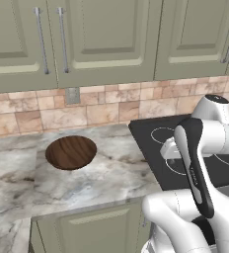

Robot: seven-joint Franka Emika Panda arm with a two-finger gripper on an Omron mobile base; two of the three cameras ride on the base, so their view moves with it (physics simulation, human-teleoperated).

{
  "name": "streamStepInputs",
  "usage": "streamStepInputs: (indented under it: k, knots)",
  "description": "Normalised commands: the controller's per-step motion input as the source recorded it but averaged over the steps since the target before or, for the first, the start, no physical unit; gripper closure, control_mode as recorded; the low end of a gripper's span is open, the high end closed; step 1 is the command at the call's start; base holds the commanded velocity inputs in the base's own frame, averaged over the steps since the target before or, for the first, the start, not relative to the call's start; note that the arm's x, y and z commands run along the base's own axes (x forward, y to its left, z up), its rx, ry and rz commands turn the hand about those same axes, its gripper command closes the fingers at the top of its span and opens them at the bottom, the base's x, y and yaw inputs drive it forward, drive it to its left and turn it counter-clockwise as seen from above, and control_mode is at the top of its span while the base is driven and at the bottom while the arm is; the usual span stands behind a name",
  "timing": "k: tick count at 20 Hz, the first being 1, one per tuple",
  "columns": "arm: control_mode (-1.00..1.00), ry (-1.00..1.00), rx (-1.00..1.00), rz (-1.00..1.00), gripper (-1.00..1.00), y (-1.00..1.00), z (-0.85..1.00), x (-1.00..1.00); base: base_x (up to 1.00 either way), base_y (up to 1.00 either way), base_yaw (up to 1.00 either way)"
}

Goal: Pick the cup and bowl from the counter and place them on the counter next to the sink.

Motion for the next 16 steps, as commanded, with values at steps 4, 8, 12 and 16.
streamStepInputs:
  k: [4, 8, 12, 16]
  knots:
    - [1.0, 0.0, 0.0, 0.0, -1.0, 0.0, 0.0, 0.0, 0.02, 0.44, -0.02]
    - [1.0, 0.0, 0.0, 0.0, -1.0, 0.0, 0.0, 0.0, 0.07, 0.79, -0.07]
    - [1.0, 0.0, 0.0, 0.0, -1.0, 0.0, 0.0, 0.0, 0.15, 0.65, -0.1]
    - [1.0, 0.0, 0.0, 0.0, -1.0, 0.0, 0.0, 0.0, 0.28, 0.14, -0.08]
